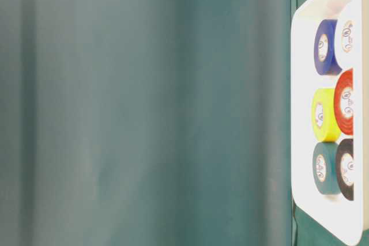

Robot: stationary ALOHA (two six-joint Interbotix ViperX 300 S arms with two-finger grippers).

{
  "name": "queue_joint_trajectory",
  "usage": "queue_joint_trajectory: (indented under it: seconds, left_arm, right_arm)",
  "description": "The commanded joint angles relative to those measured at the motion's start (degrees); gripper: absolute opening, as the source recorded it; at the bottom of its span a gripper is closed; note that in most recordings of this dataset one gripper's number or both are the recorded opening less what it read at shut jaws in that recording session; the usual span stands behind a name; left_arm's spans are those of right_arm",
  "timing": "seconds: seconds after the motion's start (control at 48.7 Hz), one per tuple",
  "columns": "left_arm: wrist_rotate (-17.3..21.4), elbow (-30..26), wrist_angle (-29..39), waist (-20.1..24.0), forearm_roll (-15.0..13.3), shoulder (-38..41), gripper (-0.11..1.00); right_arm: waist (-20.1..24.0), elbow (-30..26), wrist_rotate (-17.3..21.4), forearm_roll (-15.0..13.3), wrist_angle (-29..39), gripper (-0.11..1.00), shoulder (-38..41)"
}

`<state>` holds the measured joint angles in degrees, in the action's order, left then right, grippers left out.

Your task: Put the tape into the white case with the right arm.

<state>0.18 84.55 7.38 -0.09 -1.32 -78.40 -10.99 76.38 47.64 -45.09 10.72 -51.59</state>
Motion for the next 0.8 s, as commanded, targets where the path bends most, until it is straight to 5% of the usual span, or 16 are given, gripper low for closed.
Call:
queue_joint_trajectory:
  seconds: [0.0, 0.781]
  left_arm:
    - [0.0, -0.9, -0.5, 0.2, 0.0, 0.5, 0.00]
    - [0.0, -1.0, -0.6, 0.1, 0.0, 0.4, 0.00]
  right_arm:
    - [0.8, -0.1, 0.1, 0.4, -1.3, 0.63, -0.4]
    - [10.3, 6.2, -0.7, -1.1, -7.6, 0.63, -10.5]
